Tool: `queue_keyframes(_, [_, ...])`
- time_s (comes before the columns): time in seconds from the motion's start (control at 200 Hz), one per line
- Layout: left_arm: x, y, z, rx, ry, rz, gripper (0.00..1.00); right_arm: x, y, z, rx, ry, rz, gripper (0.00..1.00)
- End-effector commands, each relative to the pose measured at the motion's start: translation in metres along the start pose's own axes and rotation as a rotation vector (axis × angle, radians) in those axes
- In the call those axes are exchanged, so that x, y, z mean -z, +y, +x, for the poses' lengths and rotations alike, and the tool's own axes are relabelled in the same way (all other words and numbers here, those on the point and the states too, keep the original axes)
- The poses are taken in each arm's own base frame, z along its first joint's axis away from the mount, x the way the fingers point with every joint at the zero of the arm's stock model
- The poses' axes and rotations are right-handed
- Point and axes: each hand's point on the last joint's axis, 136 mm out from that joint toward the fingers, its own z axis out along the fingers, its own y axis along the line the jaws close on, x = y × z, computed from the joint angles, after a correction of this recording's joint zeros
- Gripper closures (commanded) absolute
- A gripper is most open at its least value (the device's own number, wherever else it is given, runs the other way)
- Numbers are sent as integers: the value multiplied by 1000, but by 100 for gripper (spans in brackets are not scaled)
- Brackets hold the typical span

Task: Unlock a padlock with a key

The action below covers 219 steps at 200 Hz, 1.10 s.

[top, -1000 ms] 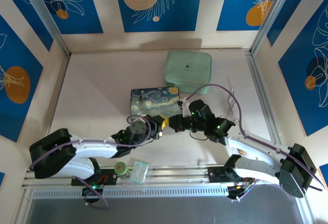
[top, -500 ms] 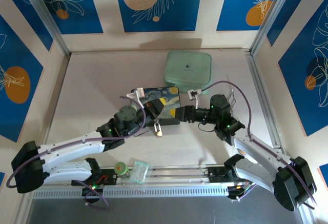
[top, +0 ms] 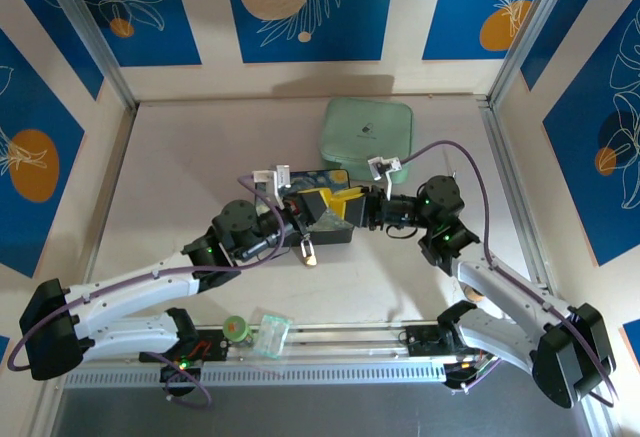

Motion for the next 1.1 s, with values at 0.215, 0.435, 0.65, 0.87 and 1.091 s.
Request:
queue_keyframes(0.215, [5, -22, -27, 20, -96, 84, 100, -2, 1, 0, -4, 0, -27, 68])
queue_keyframes(0.435, [5, -25, -29, 44, -111, 106, 100, -5, 3, -3, 2, -8, -37, 69])
queue_keyframes(0.65, [2, -24, -24, 44, -90, 106, 100, -10, 2, -7, -2, -20, -54, 73])
queue_keyframes(0.87, [1, -19, -19, 41, -69, 83, 100, -14, 5, -7, -2, -11, -67, 73])
queue_keyframes(1.091, [-2, -13, -16, 40, -64, 64, 100, -16, 4, -3, -14, 0, -74, 71])
